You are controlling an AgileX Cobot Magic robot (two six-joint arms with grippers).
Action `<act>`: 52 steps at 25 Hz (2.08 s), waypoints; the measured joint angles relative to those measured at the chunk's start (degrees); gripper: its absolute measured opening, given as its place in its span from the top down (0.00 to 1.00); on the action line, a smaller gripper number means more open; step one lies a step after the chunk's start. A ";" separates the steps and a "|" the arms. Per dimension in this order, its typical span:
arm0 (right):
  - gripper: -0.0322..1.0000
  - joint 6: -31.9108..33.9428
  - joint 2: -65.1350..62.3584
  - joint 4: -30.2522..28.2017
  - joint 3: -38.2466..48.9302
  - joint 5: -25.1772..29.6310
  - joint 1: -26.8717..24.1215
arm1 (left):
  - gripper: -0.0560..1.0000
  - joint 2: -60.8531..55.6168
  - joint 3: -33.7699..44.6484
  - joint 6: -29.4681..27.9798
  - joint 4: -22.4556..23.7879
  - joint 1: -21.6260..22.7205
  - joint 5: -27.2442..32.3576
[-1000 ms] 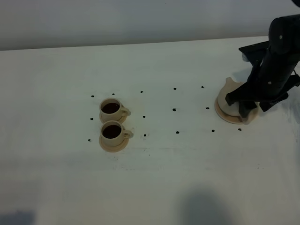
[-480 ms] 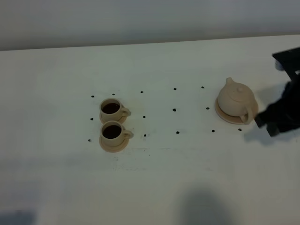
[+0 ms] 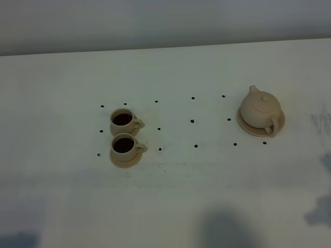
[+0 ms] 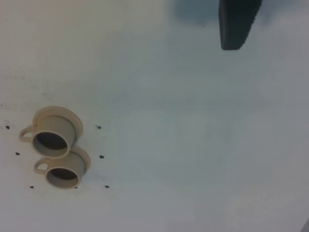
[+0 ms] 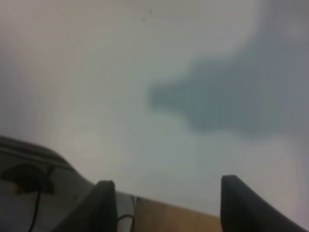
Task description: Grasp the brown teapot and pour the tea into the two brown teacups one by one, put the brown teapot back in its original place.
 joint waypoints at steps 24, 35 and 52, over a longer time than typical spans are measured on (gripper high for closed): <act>0.49 0.17 -32.59 -0.08 4.86 2.84 -1.97 | 0.37 0.00 0.00 0.00 0.00 0.00 0.00; 0.49 0.24 -41.43 -0.15 4.92 2.84 -11.84 | 0.37 0.00 0.00 0.00 0.00 0.00 0.00; 0.49 0.24 -50.92 0.09 4.92 2.90 -9.42 | 0.37 0.00 0.00 0.00 0.00 0.00 0.00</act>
